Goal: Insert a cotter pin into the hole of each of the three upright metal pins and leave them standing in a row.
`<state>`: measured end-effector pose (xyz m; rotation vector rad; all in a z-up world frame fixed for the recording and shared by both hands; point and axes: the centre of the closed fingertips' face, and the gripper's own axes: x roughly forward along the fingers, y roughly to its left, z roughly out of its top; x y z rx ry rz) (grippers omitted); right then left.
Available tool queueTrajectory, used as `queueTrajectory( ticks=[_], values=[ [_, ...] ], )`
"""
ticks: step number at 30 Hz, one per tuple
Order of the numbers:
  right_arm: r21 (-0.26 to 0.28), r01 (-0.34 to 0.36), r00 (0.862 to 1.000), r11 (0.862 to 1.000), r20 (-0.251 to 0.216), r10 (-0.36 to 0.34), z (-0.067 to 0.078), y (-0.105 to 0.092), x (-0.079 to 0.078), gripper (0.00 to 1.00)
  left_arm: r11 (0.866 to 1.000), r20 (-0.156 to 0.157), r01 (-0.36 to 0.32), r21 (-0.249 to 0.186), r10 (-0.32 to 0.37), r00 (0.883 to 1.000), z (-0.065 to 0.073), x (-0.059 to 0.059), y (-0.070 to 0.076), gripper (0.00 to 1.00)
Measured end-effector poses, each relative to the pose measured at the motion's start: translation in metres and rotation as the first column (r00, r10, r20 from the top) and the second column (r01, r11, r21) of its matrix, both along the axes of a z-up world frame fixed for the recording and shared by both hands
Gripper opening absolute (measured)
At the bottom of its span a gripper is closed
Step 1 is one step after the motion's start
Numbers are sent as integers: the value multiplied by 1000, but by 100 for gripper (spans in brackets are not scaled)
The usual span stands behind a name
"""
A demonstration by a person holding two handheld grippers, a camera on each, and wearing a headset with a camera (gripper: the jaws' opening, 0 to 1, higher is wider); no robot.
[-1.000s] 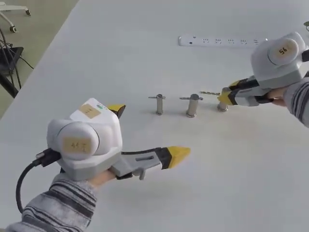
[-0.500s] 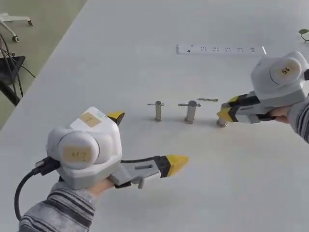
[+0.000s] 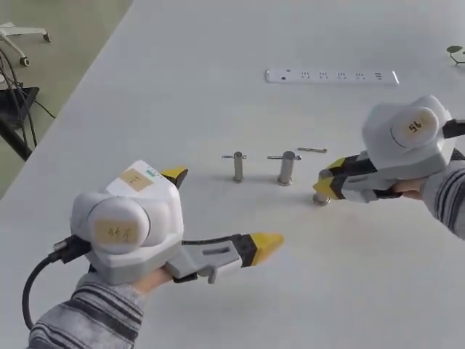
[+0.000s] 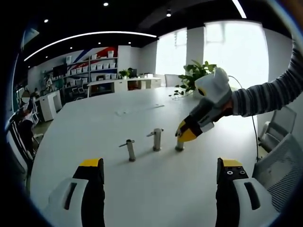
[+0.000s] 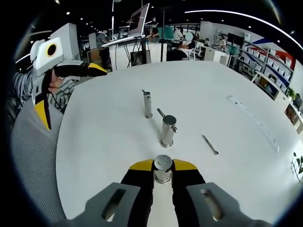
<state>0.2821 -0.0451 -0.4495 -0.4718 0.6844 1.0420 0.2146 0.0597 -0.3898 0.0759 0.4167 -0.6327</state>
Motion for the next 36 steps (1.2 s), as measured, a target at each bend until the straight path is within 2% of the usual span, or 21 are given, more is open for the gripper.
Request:
queueTrajectory(
  ticks=[10, 21, 25, 30, 33, 36],
  values=[
    [37, -20, 1000, 999, -11, 20, -1, 17, -7, 8, 1000, -10, -14, 0, 14, 1000, -3, -1, 3, 99],
    [71, -25, 1000, 997, -14, 26, -2, 23, -11, 9, 1000, -18, -13, 2, 13, 1000, -6, -2, 2, 98],
    [57, -54, 998, 997, 12, 54, -3, 23, -9, 9, 1000, -20, -9, 3, 9, 1000, -6, -2, 1, 98],
    [71, -54, 998, 996, 19, 53, -3, 24, -10, 9, 1000, -22, -6, 3, 6, 1000, -7, -2, 0, 98],
    [46, -69, 997, 997, 23, 68, -8, 21, -13, 10, 1000, -25, -5, 7, 5, 1000, -8, -3, 0, 98],
    [47, -74, 997, 996, 22, 73, -9, 20, -16, 13, 1000, -27, -7, 8, 7, 1000, -8, -3, 0, 98]
  ],
)
